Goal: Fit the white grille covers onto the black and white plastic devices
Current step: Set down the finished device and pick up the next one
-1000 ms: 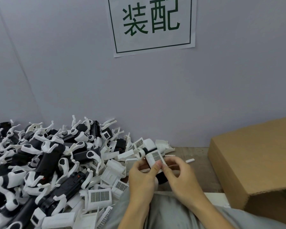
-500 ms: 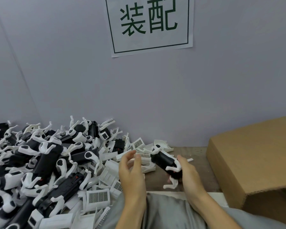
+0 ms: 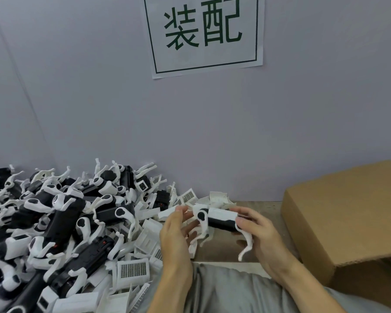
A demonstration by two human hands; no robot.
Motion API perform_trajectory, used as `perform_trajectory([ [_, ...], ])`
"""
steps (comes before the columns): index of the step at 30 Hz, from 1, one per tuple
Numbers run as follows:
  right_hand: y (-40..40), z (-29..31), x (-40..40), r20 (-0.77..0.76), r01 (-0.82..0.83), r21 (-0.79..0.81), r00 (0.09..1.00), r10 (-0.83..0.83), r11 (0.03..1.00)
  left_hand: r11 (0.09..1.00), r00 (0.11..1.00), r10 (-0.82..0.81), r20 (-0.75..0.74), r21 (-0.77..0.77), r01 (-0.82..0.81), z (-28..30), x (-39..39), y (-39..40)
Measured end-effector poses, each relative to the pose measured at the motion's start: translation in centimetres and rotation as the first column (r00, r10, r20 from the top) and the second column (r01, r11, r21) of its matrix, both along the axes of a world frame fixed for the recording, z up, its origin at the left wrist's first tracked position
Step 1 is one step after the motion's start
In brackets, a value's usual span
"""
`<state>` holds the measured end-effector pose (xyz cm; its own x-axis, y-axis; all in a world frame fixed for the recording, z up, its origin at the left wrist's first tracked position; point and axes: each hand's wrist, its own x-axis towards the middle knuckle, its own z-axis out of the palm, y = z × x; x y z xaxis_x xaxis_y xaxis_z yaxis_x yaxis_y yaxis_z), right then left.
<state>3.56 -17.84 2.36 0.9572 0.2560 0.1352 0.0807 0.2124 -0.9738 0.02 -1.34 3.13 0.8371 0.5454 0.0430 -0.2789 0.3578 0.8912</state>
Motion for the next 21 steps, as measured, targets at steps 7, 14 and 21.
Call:
perform_trajectory([
  [7,-1.7,1.5,-0.8,0.240,-0.098,-0.232,0.958,0.155,0.968,0.989,0.988,-0.111,-0.109,0.087,0.120,-0.4,0.1,-0.5],
  [14,-1.7,2.1,-1.1,0.304,-0.064,-0.425,0.930,0.209,0.903,0.989,0.987,-0.127,-0.103,0.068,0.134,-0.2,-0.1,-0.5],
  [21,1.2,2.2,-2.5,0.565,0.407,-0.722,0.814,0.138,0.559,0.998,0.994,-0.019,-0.108,0.061,0.026,-0.7,0.2,-0.3],
])
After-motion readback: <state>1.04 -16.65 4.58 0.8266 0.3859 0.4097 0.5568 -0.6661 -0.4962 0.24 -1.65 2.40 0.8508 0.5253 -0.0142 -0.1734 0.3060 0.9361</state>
